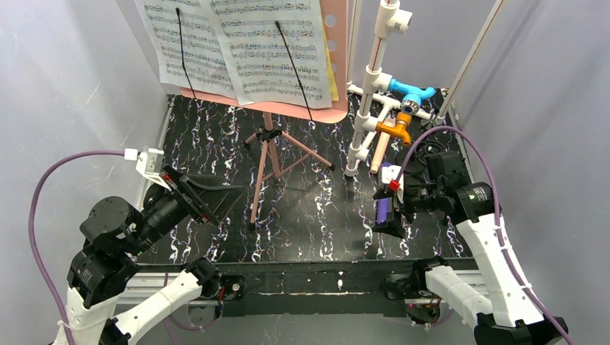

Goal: Pack up the instrument practice props
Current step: Move the music stand to the center of the board.

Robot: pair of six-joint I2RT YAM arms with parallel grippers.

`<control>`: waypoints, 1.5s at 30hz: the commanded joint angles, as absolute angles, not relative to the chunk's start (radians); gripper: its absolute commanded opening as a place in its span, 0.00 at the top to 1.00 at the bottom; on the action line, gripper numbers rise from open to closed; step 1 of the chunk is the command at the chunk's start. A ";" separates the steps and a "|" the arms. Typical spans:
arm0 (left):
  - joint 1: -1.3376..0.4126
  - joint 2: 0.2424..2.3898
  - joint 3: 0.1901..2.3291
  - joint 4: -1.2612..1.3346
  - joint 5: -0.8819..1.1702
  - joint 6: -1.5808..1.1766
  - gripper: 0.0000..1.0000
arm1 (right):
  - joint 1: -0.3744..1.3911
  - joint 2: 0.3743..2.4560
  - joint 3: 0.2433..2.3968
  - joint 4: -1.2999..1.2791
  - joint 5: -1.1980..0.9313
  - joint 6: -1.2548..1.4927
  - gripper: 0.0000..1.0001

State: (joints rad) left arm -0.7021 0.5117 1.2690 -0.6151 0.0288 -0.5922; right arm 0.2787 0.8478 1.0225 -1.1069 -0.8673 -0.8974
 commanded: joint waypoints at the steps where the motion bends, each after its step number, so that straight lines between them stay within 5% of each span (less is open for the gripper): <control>1: -0.696 0.577 1.345 -0.628 0.096 -0.612 0.02 | 0.273 0.841 1.107 -1.115 -0.904 -0.859 0.02; 25: -0.696 0.706 1.483 -0.643 0.169 -0.535 0.00 | 0.273 0.927 1.475 -1.142 -1.051 -0.734 0.00; 45: -0.696 0.714 1.448 -0.594 0.164 -0.493 0.00 | 0.273 0.920 1.453 -0.602 -1.129 -0.320 0.00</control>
State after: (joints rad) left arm -0.7021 0.6998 1.4544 -0.6285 0.1505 -0.5186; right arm 0.2760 0.9367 1.4464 -0.7967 -1.0912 -0.4381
